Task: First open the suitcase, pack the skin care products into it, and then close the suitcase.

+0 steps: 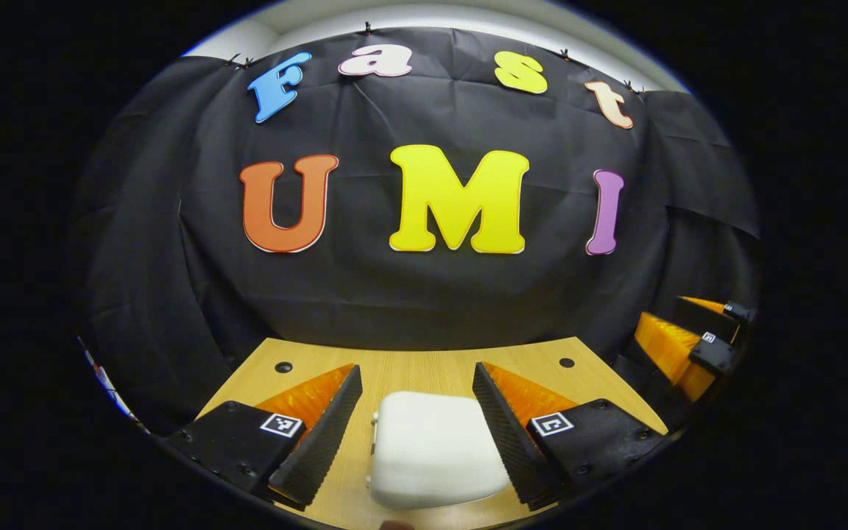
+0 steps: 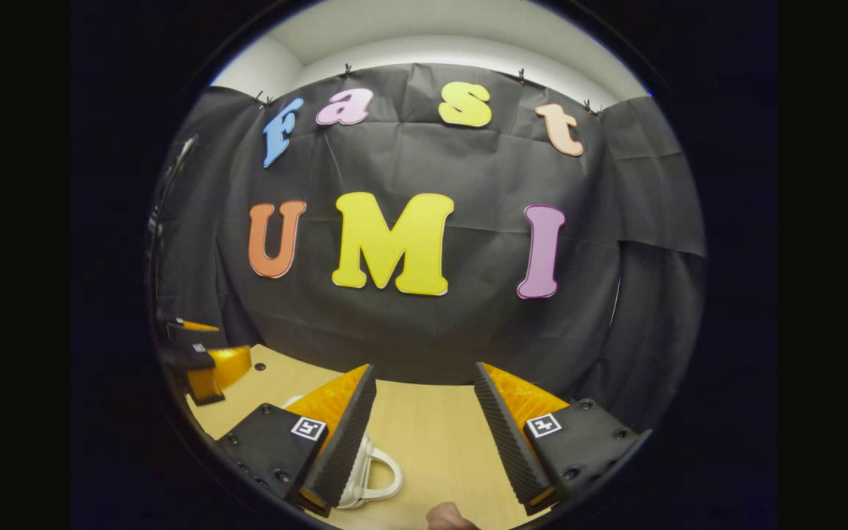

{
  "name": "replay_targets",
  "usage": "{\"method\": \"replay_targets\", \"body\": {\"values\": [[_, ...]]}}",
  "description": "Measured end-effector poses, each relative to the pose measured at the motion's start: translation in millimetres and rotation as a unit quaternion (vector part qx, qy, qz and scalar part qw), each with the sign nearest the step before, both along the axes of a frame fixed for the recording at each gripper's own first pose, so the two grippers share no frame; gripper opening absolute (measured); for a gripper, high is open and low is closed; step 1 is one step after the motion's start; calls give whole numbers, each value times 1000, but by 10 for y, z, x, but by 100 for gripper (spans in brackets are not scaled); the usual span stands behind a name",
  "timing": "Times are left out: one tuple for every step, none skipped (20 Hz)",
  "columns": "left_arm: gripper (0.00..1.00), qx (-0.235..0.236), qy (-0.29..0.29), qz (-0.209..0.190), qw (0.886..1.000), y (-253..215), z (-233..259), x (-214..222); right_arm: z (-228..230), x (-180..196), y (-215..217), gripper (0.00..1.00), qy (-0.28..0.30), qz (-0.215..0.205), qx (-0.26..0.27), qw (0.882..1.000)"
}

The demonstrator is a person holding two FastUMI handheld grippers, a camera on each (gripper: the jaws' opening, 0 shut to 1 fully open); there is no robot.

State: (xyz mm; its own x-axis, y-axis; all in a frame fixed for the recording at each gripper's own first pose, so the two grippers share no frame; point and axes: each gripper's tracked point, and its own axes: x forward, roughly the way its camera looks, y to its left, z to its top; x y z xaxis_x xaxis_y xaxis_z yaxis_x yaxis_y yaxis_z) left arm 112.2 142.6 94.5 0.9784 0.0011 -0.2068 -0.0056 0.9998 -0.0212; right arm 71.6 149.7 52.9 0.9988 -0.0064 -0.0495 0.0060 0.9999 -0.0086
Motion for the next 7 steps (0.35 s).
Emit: {"method": "replay_targets", "body": {"values": [[97,8,-9,0,1000,49,68,-15,-17,-7,35,80,7,2,2,1000],[96,15,-19,0,1000,64,127,-58,-31,-17,63,80,12,3,2,1000],[97,18,-32,-4,999,55,194,-75,-31,-21,50,80,15,-2,-3,1000],[96,17,-41,-9,999,19,231,-83,-27,-28,31,80,15,-6,-9,1000],[96,17,-45,-17,999,-1,240,-51,-23,-16,41,80,16,-5,-14,1000],[96,16,-43,-25,999,-43,234,-49,-42,-13,52,80,20,-6,-16,1000],[96,13,-39,-31,999,-121,201,-44,-48,-11,67,80,23,-3,-16,1000]]}}
